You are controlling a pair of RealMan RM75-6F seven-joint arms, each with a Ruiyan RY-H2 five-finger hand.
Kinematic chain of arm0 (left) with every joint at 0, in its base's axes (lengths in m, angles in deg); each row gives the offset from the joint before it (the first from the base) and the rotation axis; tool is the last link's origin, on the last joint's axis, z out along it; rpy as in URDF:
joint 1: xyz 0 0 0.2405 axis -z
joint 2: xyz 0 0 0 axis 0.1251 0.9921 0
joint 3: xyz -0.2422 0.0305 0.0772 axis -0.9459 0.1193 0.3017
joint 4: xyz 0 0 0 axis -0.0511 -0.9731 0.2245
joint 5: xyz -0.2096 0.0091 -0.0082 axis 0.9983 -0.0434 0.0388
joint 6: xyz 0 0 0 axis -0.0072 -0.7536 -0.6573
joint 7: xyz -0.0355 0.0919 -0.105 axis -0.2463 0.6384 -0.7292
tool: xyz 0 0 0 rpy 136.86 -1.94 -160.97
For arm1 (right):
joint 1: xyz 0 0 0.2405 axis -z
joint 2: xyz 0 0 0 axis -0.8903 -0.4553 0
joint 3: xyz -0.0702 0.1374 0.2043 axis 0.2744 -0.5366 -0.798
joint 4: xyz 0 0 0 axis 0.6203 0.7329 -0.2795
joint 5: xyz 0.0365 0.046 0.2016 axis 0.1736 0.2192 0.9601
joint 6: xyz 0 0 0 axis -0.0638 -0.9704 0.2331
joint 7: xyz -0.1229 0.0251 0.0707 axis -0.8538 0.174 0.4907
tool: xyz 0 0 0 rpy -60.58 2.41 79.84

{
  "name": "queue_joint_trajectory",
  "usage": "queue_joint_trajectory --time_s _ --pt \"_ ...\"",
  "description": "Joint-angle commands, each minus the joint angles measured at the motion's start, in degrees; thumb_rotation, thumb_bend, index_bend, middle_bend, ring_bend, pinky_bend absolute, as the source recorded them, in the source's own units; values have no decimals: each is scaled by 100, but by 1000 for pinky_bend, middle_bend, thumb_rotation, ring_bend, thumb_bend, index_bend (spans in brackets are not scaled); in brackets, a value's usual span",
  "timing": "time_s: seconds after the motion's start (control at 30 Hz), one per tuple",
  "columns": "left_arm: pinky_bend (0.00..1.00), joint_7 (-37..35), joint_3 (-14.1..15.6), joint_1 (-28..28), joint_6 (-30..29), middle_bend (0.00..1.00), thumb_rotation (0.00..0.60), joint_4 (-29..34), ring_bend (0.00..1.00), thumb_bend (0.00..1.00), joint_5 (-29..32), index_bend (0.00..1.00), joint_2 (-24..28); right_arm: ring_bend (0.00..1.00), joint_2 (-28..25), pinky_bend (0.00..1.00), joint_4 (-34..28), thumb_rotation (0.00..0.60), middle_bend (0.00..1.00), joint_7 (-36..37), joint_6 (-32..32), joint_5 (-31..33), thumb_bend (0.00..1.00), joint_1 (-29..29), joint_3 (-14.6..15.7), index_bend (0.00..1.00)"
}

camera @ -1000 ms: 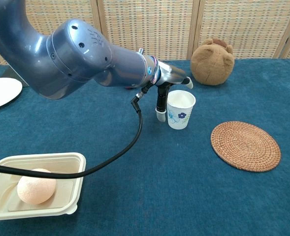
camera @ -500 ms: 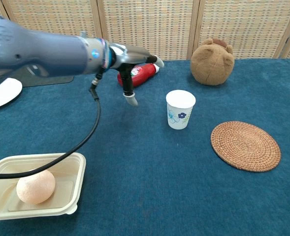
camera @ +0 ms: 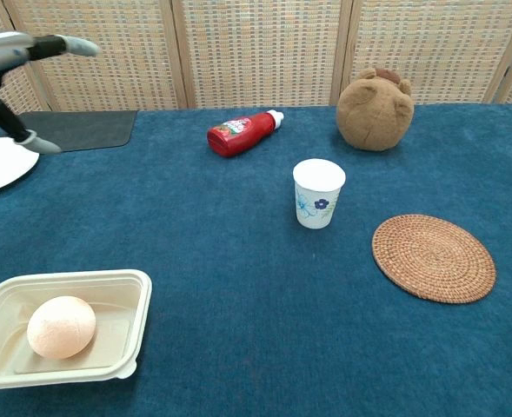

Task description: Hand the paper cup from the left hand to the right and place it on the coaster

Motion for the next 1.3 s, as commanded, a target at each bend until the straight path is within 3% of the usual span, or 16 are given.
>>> queue_joint_trajectory --time_s 0.03,0.3,0.63,0.83,1.0,1.3 --pt "0 -578 394 -757 -786 0 600 -47 0 126 -549 0 213 0 0 0 -59 600 0 -104 -20 -79 15 -19 41 0" --pt "0 -1272 758 -1869 -1512 0 600 -901 0 128 -1112 0 -133 0 43 0 -212 600 0 -495 -20 -202 16 -79 102 0" --pt "0 -1783 634 -2634 -1812 0 600 -1586 0 130 -1579 0 -290 0 114 0 -856 600 0 -1400 452 -292 16 -552 12 0" --pt "0 -1861 431 -2759 -1659 0 600 -1634 0 129 -1679 0 -249 0 141 0 -1597 600 0 -2354 1225 -124 17 -1270 -320 0" --pt "0 -1889 264 -2849 -1570 0 600 -1686 0 131 -1742 0 -250 0 342 0 -2009 600 0 -3144 2032 440 17 -2033 -759 0" --pt "0 -1922 71 -2944 -1389 0 600 -1753 0 130 -1891 0 -267 0 842 0 -1784 600 0 -3828 3072 1766 17 -3159 -1277 50"
